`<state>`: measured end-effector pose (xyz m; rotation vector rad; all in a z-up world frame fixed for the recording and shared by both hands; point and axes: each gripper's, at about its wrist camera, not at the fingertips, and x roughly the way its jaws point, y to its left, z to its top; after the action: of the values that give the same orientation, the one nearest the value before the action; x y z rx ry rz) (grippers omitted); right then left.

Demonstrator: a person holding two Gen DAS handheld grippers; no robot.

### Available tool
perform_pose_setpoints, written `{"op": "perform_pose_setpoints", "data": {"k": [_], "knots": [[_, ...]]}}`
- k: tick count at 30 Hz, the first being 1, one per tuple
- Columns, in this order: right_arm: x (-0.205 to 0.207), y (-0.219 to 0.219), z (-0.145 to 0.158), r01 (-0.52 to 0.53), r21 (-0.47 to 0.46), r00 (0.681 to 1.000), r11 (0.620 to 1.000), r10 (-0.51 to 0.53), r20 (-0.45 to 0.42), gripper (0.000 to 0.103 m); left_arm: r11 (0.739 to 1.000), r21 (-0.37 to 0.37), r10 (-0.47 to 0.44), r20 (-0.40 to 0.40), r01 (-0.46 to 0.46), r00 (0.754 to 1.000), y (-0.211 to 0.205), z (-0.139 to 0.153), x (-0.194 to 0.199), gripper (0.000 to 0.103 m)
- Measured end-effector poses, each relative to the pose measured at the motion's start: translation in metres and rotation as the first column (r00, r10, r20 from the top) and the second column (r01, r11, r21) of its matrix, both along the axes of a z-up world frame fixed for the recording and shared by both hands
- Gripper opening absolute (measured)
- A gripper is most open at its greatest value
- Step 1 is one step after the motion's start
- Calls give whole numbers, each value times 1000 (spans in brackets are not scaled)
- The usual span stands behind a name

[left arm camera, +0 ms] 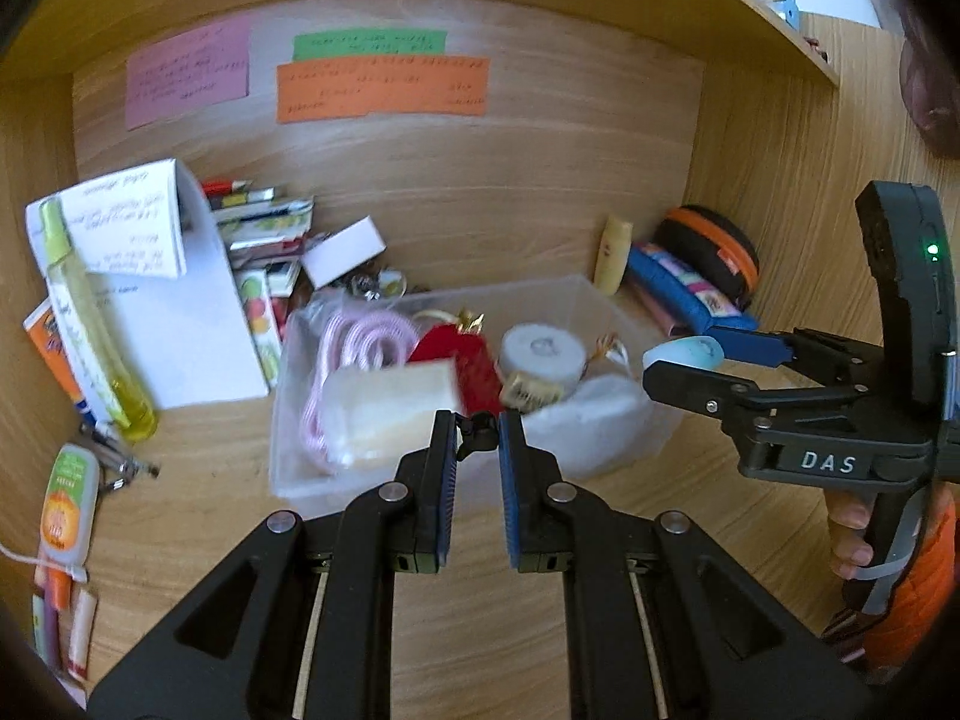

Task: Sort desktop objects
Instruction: 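Carry the black piece and blue tube into the bin and open both grippers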

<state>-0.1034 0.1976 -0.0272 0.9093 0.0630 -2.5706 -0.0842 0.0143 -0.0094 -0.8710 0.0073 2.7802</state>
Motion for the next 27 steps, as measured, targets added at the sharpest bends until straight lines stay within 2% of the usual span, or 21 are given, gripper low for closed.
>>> {"op": "perform_pose_setpoints", "data": {"k": [9, 20, 27], "knots": [[-35, 8, 8, 17, 15, 1000, 1000, -17, -20, 71, 1000, 5, -14, 17, 14, 1000, 16, 2, -33, 13], [-62, -6, -18, -40, 56, 999, 998, 39, 28, 71, 999, -17, -27, 82, 28, 996, 30, -18, -63, 13], [-60, -11, -24, -66, 90, 998, 994, 67, -8, 72, 999, -40, -27, 109, 31, 994, 36, -29, -73, 12]]}}
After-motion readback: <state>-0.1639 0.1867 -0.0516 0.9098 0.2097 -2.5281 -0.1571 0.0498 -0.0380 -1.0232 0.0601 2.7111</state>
